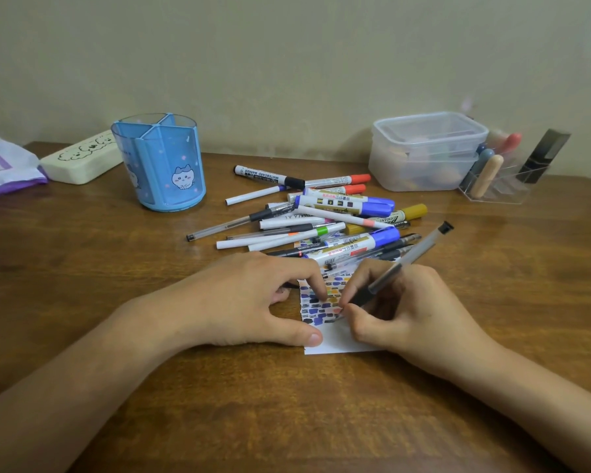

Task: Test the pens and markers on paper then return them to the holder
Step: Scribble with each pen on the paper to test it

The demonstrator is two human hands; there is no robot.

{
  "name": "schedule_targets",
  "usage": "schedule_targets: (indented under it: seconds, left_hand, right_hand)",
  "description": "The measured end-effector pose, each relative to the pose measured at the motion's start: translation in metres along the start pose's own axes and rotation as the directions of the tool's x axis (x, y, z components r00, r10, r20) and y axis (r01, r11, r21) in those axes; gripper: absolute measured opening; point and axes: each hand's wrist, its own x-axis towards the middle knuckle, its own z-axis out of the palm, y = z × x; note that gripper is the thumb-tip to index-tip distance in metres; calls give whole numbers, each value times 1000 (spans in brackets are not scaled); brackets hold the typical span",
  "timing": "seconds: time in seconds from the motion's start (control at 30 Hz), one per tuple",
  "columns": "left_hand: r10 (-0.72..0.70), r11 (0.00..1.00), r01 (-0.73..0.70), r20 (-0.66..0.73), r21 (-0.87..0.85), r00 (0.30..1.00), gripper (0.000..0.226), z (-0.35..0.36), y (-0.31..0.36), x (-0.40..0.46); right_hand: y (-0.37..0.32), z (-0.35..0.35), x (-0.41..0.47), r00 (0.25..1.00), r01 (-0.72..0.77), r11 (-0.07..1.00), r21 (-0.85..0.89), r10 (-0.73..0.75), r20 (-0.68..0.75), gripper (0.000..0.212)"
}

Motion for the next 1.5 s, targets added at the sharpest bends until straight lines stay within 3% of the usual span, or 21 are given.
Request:
schedule_targets:
  seconds: [0.2, 0.4, 0.73, 0.9, 1.5]
  left_hand:
    - [8, 1000, -8, 0, 0, 1000, 41, 1, -1, 0]
    - [-9, 998, 9, 5, -66, 1000, 38, 1, -2, 1]
    - [-28, 922, -92, -302, -376, 953, 15, 11, 0, 2]
    - [-36, 916, -105, -338, -388, 941, 32, 12, 3, 2]
    - [-17, 943, -93, -324, -321, 946, 43, 12, 12, 0]
  right_hand:
    - [3, -3, 2, 998, -11, 975, 220, 23, -50, 15]
    - [0, -9, 3, 996, -19, 947, 320, 46, -77, 15]
    - [-6, -11, 4, 982, -82, 858, 507, 156, -106, 12]
    - [-9, -13, 5, 969, -67, 781, 621, 198, -145, 22]
    - [-6, -13, 5, 973, -66, 835, 546, 174, -148, 18]
